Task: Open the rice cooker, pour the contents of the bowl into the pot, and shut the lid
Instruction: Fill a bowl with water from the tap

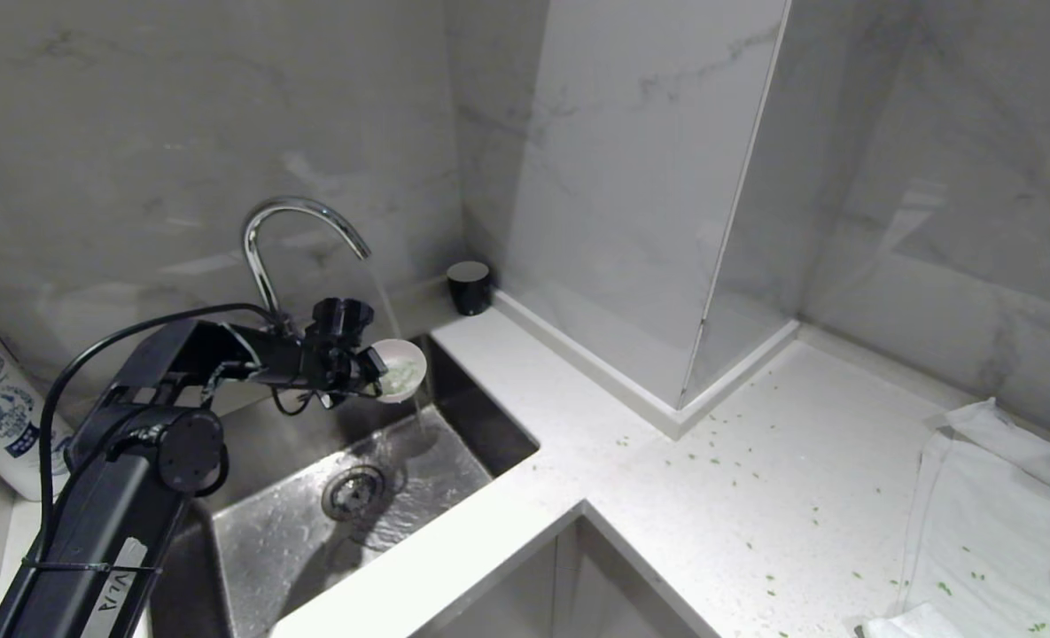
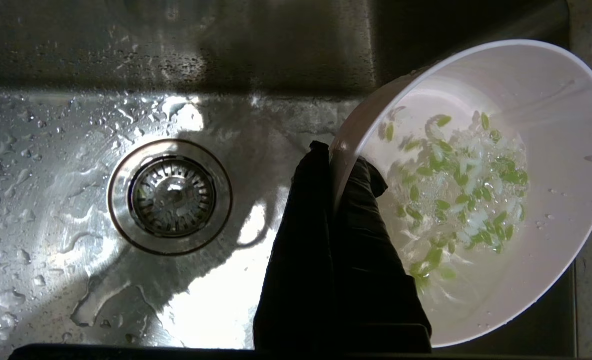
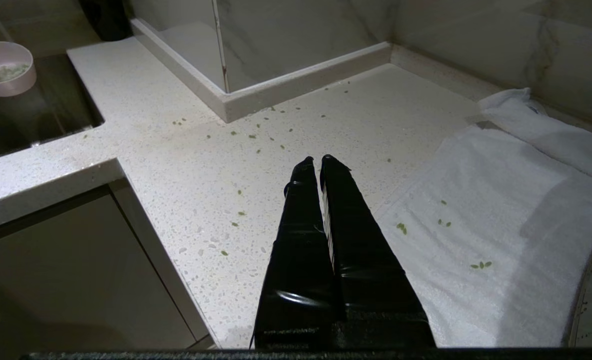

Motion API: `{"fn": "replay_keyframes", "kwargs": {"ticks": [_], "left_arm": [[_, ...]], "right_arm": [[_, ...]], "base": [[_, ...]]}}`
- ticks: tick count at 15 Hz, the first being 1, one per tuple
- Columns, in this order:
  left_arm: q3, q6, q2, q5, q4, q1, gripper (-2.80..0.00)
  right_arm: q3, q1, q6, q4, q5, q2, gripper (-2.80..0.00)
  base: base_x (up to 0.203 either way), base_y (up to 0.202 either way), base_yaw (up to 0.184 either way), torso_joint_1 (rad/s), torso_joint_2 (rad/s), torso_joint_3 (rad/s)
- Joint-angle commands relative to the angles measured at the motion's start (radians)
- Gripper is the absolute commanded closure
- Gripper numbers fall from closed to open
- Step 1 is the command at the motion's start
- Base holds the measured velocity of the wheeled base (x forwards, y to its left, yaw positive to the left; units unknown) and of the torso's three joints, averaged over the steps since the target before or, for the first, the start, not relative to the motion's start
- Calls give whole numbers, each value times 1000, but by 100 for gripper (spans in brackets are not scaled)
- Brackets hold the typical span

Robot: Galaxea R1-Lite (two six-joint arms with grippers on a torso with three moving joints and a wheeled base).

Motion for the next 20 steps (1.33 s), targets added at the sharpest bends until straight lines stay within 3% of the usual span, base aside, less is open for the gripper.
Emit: {"fn": "replay_keyframes", "kwargs": {"ticks": [1, 20], "left_arm": [[0, -3, 4, 12, -1, 0, 0], [0, -1, 6, 16, -5, 0, 0]], "right_arm": [[2, 0, -1, 0, 1, 0, 0], [2, 0, -1, 0, 1, 1, 0]], "base": [[0, 0, 0, 0, 0, 0], [0, 0, 0, 0, 0, 0]]}}
